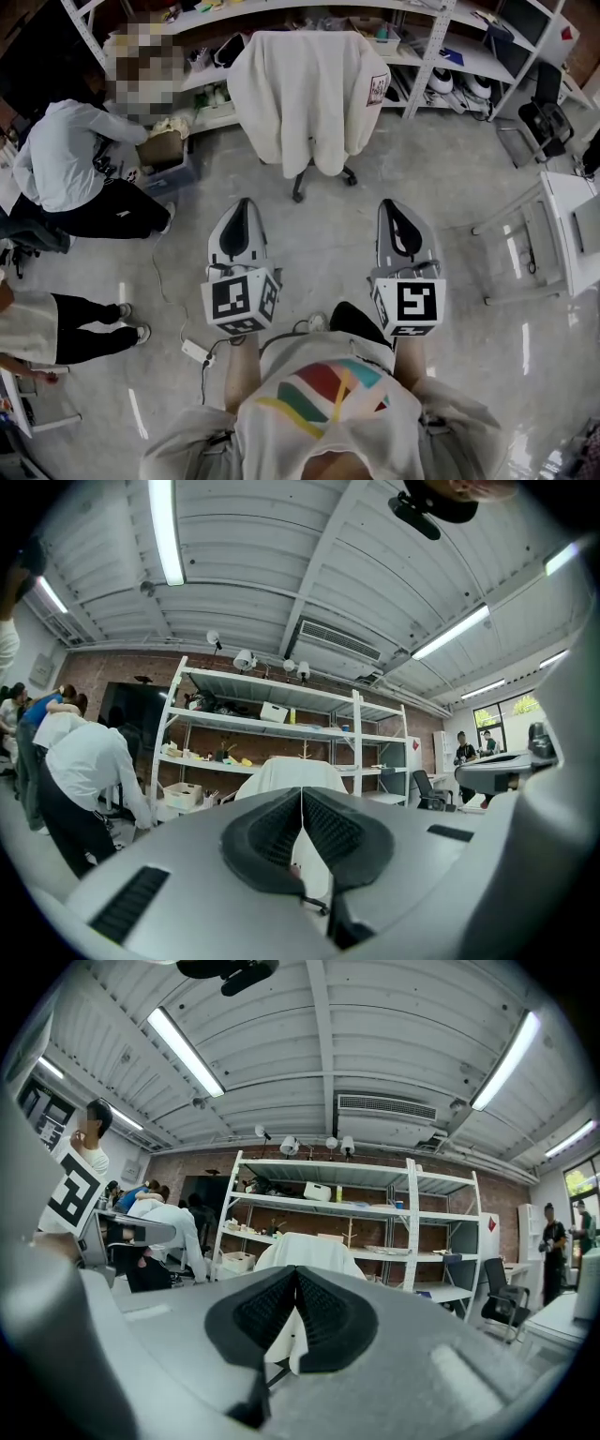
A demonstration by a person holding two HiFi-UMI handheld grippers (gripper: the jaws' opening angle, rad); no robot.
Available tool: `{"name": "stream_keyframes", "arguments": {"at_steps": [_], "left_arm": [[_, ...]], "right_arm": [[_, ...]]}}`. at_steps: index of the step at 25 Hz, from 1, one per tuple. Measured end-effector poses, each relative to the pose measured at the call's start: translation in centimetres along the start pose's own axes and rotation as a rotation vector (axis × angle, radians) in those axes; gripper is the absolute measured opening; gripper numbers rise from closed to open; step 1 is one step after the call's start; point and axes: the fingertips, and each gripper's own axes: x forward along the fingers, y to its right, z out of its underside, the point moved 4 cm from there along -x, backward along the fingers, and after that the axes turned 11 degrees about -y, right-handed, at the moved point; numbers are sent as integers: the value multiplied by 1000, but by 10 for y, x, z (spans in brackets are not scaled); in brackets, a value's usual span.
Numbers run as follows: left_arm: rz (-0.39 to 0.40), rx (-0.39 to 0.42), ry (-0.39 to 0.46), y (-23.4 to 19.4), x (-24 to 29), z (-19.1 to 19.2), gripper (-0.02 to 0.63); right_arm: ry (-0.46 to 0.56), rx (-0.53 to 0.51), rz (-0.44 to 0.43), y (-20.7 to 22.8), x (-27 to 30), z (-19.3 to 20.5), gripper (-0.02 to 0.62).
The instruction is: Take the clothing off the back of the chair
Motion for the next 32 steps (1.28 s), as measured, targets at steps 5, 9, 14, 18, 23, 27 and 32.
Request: {"name": "stream_keyframes", "arguments": {"at_steps": [5,9,14,18,23,27,32], "left_arm": [[29,-8,-5,-2,15,-2,15],[42,-20,-5,0,32,0,15],[32,-13,-22,2,61,6,15],[3,-21,-15,-4,97,-3,15],[-31,-16,-7,-10,162,-17,15],[-61,-16,13,-15,212,-38,15],[-101,-31,14,-20,264,-49,15]], "right_arm": [[-30,7,41,9,3,2,2],[-25,0,72,23,11,1,2],[-20,23,91,50,38,6,2],[-3,20,71,69,80,-2,2],[28,11,52,100,144,-17,2],[36,6,43,127,191,-30,2],[28,-11,25,156,242,-39,2]]}}
